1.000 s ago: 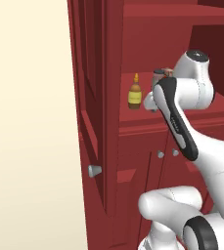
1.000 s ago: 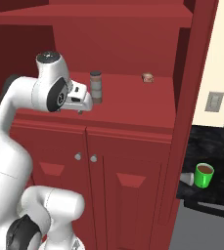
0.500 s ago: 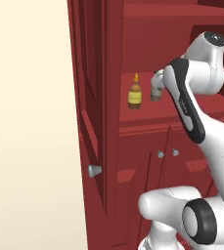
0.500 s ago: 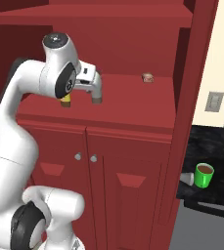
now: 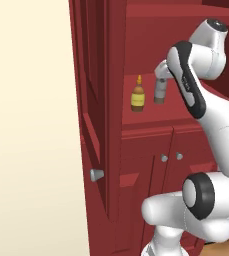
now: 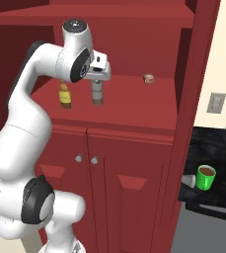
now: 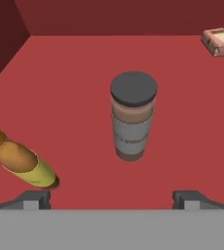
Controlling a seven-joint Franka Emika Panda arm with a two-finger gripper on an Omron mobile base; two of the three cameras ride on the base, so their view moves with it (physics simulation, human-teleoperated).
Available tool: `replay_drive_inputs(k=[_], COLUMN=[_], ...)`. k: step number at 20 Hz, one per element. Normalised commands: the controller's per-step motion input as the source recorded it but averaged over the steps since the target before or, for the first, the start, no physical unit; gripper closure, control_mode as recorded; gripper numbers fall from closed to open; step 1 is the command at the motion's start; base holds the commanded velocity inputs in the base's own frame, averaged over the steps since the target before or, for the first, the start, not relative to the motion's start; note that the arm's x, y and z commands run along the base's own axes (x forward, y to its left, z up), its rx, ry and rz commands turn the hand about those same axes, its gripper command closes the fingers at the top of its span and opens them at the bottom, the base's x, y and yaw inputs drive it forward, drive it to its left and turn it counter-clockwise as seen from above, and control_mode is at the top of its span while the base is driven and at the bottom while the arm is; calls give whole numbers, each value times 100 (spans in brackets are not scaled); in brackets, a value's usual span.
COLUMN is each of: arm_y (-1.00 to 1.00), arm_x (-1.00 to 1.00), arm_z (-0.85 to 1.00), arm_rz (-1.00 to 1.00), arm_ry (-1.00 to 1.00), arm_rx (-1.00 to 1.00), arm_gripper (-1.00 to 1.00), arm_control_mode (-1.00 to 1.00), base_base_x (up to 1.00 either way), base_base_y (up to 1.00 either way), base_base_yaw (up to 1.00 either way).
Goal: Pick the cinnamon and honey bottle from the cabinet and place them next to the mug.
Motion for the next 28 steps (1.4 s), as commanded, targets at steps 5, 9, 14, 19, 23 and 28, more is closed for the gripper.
replay_drive_inputs(k=[5,9,14,19,23,28], arm_y=[0,-1,-8,-1,-7,-2], arm_x=[6,12,37,35,35,19], arm_z=[-37,-21,-29,-10,0,0], arm_rz=[6,1,0,0,0,0], arm_ry=[0,0,-7,-4,0,0], arm_rx=[0,0,-1,-2,0,0], arm_gripper=[-100,-100,-100,-100,-100,-100], arm_control_mode=[-100,-100,-100,-100,-100,-100], base_base_x=[0,0,0,0,0,0], base_base_y=[0,0,0,0,0,0], base_base_yaw=[0,0,0,0,0,0])
